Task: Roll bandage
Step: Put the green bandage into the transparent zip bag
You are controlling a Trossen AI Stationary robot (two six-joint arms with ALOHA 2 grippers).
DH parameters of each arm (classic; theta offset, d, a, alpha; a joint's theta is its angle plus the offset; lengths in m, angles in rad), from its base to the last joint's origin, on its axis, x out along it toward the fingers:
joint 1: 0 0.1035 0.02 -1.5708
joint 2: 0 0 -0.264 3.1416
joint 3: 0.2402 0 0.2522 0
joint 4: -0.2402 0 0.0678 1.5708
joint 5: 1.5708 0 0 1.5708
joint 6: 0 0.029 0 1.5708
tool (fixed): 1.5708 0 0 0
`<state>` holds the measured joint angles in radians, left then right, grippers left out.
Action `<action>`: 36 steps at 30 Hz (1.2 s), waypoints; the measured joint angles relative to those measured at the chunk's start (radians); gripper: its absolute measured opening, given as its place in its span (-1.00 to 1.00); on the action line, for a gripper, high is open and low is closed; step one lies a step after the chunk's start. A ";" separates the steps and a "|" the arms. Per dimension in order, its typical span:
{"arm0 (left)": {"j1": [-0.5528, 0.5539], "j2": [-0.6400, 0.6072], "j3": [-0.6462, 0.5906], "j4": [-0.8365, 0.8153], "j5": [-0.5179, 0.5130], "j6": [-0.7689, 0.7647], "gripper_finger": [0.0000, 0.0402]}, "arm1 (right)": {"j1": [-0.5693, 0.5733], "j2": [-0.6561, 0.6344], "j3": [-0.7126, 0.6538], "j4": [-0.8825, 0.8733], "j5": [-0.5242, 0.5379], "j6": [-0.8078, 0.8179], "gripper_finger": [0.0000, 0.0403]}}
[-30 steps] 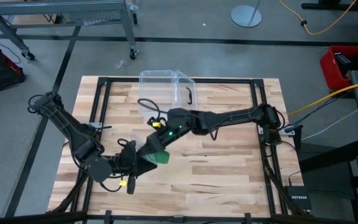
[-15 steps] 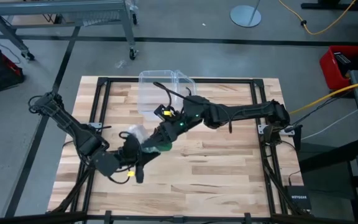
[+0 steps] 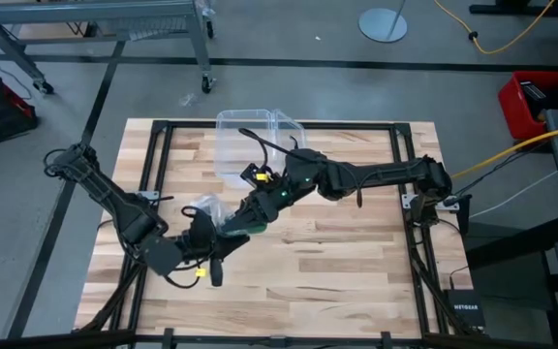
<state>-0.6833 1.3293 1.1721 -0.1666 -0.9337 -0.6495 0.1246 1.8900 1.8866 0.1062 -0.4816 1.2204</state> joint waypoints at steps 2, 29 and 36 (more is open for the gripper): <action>0.004 0.000 0.000 0.000 -0.009 0.006 -1.00 | 0.000 0.000 0.000 -0.001 0.000 -0.015 0.69; 0.004 0.070 -0.003 -0.115 -0.120 -0.137 -1.00 | 0.080 0.007 -0.003 -0.244 0.126 -0.576 0.69; 0.001 0.119 -0.006 -0.125 -0.138 -0.157 -1.00 | 0.114 0.059 -0.001 -0.258 0.160 -0.601 0.69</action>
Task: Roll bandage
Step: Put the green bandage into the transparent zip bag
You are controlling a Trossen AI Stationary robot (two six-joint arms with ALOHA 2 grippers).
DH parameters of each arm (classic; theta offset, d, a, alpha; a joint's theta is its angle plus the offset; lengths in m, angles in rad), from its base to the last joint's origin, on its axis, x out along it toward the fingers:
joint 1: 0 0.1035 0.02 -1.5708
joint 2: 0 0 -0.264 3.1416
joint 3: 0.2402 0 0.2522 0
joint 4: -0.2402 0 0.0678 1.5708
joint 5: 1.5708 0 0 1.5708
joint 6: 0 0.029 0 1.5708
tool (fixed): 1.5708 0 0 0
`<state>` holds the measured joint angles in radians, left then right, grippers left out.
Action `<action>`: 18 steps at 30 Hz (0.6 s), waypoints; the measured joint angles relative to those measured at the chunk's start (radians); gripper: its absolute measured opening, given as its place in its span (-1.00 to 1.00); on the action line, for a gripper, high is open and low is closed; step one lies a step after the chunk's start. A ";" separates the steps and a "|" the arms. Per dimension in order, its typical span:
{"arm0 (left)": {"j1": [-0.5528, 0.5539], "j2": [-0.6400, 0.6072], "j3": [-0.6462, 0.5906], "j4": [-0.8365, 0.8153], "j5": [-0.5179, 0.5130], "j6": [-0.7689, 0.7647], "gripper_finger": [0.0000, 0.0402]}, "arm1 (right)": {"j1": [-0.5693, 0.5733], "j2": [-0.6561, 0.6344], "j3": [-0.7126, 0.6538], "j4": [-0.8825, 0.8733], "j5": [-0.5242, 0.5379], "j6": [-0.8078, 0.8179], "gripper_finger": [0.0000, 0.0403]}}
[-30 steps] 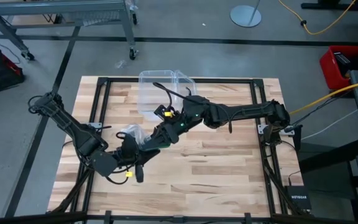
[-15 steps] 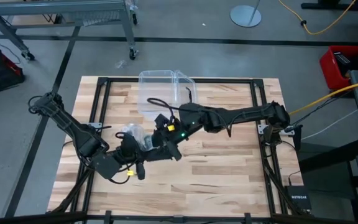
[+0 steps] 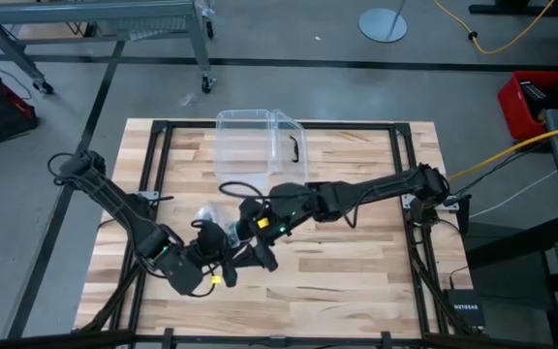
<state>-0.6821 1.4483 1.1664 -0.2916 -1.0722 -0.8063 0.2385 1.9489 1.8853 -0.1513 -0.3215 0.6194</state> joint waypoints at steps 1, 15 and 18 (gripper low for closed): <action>-0.003 0.006 -0.001 -0.007 -0.001 -0.006 -1.00 | 0.005 0.005 0.000 -0.009 0.011 -0.001 0.69; -0.079 0.081 0.001 -0.206 -0.133 -0.345 -1.00 | 0.016 0.079 -0.003 0.080 -0.008 -0.024 0.69; -0.102 0.098 0.001 -0.221 -0.175 -0.411 -1.00 | 0.015 0.096 -0.003 0.118 -0.038 -0.025 0.69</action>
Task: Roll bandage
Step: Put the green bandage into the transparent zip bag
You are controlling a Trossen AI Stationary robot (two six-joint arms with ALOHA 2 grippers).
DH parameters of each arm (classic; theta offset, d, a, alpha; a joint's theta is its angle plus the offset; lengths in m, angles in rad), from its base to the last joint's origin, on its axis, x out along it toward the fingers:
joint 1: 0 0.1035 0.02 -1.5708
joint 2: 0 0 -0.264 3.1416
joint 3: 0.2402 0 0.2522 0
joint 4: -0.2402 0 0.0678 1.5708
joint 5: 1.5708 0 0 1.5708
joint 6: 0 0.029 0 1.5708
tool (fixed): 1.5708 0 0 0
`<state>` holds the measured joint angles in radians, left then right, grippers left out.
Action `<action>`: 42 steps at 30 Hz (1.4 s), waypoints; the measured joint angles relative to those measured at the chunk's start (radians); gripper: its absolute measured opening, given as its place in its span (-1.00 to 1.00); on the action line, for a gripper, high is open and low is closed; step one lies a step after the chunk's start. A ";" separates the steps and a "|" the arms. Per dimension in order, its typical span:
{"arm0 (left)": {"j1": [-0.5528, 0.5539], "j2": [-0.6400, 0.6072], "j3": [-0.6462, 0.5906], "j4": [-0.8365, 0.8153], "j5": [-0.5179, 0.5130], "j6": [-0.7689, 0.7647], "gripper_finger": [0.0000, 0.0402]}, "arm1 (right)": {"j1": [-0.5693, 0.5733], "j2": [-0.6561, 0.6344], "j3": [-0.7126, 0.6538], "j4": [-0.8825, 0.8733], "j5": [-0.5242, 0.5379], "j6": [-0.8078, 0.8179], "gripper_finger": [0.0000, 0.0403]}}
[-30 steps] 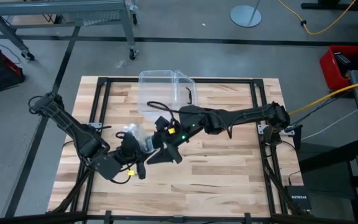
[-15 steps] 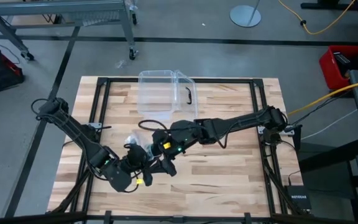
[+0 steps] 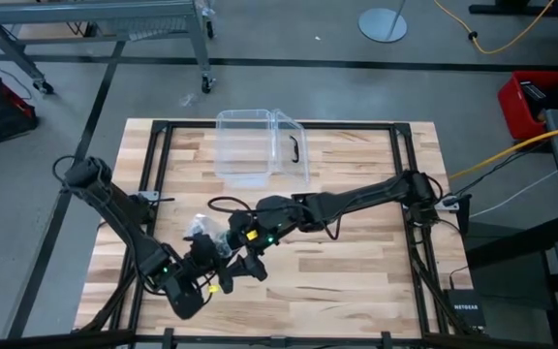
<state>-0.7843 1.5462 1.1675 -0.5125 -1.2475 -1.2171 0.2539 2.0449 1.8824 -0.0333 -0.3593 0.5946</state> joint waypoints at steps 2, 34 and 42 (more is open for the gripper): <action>-0.020 0.008 0.000 -0.001 -0.037 -0.033 -1.00 | 0.000 0.004 0.000 0.022 -0.006 -0.002 0.69; -0.068 0.259 0.000 -0.034 -0.310 -0.282 -1.00 | 0.032 0.042 -0.074 0.124 -0.010 -0.124 0.69; -0.055 0.366 0.001 -0.049 -0.328 -0.279 -1.00 | 0.033 0.051 -0.159 0.212 -0.052 -0.131 0.69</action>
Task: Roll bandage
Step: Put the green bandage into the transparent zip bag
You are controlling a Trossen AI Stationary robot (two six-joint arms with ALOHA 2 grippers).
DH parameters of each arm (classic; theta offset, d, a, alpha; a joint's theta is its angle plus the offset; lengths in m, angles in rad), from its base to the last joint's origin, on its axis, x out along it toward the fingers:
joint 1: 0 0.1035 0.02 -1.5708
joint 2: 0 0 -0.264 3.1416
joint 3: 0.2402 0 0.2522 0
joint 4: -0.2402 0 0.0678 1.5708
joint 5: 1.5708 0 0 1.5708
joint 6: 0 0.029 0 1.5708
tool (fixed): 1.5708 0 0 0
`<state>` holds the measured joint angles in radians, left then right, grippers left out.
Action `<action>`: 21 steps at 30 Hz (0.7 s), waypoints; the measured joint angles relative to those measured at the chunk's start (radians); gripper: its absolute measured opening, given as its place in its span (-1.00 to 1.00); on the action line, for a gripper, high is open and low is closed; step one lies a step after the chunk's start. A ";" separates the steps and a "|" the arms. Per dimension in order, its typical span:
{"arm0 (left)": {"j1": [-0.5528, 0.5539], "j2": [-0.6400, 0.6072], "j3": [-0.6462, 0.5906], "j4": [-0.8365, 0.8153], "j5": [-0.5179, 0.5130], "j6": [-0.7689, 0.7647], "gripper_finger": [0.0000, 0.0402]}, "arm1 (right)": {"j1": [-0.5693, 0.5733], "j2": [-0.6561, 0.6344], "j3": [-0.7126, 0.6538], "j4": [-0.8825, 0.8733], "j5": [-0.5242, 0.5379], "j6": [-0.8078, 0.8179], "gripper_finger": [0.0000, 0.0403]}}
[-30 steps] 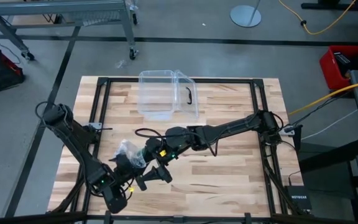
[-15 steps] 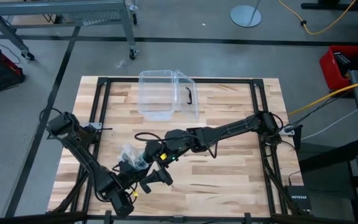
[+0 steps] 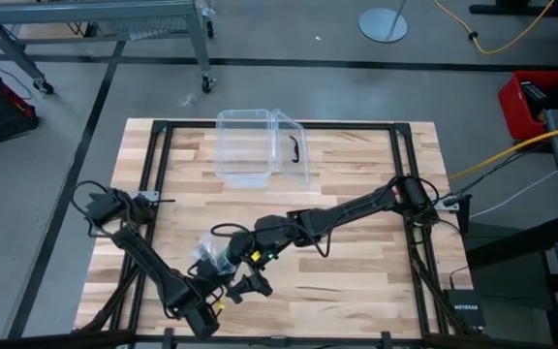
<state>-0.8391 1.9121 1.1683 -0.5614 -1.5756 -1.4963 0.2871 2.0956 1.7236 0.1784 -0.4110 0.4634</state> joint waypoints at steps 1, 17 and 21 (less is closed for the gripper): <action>0.004 0.015 0.000 -0.011 0.000 -0.013 -1.00 | 0.000 0.000 -0.010 -0.001 0.000 0.000 0.69; 0.027 0.239 0.000 -0.028 0.007 -0.481 -1.00 | 0.002 0.017 -0.182 0.012 0.131 -0.063 0.69; 0.039 0.265 -0.001 0.022 0.014 -0.535 -1.00 | 0.002 0.017 -0.213 0.008 0.191 -0.099 0.69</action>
<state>-0.7997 2.1770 1.1675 -0.5392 -1.5617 -2.0314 0.2893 2.1124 1.5108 0.1864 -0.2197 0.3639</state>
